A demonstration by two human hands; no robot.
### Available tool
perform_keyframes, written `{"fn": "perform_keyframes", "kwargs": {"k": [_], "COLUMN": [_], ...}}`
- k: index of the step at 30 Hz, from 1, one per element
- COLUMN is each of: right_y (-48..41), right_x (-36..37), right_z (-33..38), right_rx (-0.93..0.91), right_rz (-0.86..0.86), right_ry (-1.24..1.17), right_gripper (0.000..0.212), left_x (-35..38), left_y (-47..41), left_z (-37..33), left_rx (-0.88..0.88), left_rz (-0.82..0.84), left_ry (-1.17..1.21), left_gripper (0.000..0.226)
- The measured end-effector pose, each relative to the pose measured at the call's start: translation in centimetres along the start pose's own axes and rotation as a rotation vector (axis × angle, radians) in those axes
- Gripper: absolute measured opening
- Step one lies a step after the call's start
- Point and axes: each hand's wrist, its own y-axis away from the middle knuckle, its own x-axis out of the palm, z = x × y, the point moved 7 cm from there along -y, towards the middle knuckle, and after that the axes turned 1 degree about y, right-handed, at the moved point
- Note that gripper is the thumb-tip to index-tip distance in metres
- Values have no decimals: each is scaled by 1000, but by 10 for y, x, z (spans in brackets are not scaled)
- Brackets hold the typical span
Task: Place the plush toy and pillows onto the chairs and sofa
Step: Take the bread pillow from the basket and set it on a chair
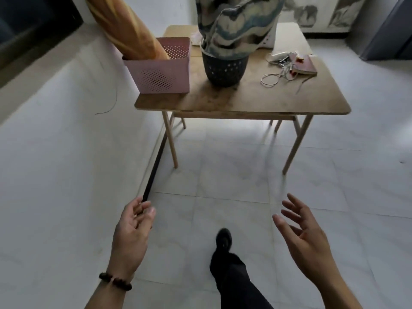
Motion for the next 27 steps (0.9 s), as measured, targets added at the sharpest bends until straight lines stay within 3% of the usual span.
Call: {"fn": "perform_keyframes", "kwargs": {"k": [6,11,17,22,27], "right_y": [-156,-297,-420,-500,-570], "right_x": [77,138,229,313,381], "right_z": [20,124,222,239,280], "right_rx": [54,-77,-231,-207,-170], "right_rz": [42,118,228,231,244], "right_ry": [-27,6,79,144,168], "right_gripper": [62,62,63,66,72], "left_x": [11,-4,-13,-8,-11], "left_y": [-142,-250,-369,-488,-617], "left_z": [-37,-106,-135,-116,-148], "left_rx": [-60,21,52,-12,-21], "left_rz": [-62,-131,-186,-118,-51], "left_ry": [-41,-72,-18,0,36], "left_gripper": [38,42,44,47,46]}}
